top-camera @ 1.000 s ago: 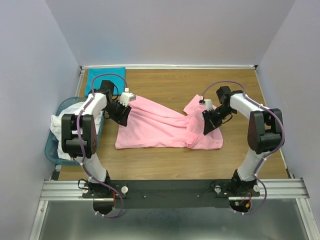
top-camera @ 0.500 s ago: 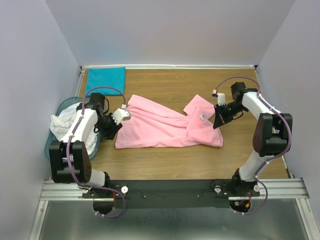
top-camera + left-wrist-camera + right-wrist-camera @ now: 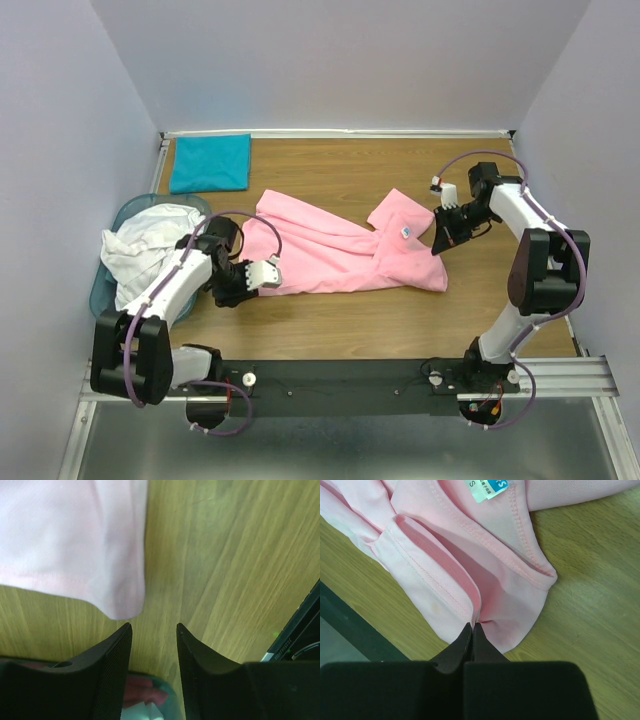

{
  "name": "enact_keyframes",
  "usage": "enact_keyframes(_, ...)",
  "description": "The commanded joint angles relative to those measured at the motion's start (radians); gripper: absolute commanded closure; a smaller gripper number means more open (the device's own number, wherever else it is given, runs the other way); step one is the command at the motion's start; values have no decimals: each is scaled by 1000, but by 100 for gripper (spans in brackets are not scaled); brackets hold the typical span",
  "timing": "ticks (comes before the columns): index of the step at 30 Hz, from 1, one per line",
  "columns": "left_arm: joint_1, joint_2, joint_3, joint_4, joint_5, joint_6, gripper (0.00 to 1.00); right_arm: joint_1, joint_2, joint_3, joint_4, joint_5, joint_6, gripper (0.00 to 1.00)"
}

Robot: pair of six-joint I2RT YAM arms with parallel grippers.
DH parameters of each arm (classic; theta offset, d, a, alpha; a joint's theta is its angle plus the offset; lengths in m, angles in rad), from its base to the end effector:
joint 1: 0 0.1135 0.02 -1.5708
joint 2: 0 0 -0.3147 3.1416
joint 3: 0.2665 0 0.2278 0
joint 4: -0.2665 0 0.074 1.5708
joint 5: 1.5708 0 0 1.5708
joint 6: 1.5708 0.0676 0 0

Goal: Fold and stack the t-shirts

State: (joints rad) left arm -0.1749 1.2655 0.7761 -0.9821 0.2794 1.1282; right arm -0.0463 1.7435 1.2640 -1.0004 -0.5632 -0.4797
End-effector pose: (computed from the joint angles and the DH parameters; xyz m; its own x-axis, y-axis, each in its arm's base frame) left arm 0.1556 -0.0464 0.2250 -0.2442 0.9252 -0.2904 0.9686 0.2469 -0.0279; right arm 0.3100 0.0218 0.2447 -0.8782 -0.3499 -0.3259 -0.4673 0.7726 0.4298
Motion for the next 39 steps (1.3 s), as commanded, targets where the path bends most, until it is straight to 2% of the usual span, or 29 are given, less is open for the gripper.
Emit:
enact_keyframes(1, -53, -28, -58, 62, -55, 18, 50, -7, -18, 18, -21, 17, 0, 100)
enact_keyframes(10, -98, -35, -74, 174, -91, -30, 52, -7, -18, 29, -35, 16, 1, 99)
enact_keyframes(21, -129, -9, -83, 247, -98, -56, 77, -9, -13, 38, -44, 20, -2, 99)
enact_keyframes(25, -130, -21, -69, 209, -79, -32, 70, -9, -10, 40, -44, 17, -2, 100)
enact_keyframes(29, -138, 6, -54, 139, -63, -22, 55, -9, -4, 38, -46, 19, -5, 99)
enact_keyframes(32, -150, 34, -58, 146, -85, -28, 50, -9, -1, 37, -44, 16, -4, 99)
enact_keyframes(36, -166, 55, -52, 170, -103, -48, 51, -9, 1, 37, -44, 16, -3, 99)
enact_keyframes(39, -173, 72, -60, 213, -150, -64, 58, -9, 1, 41, -46, 16, -2, 99)
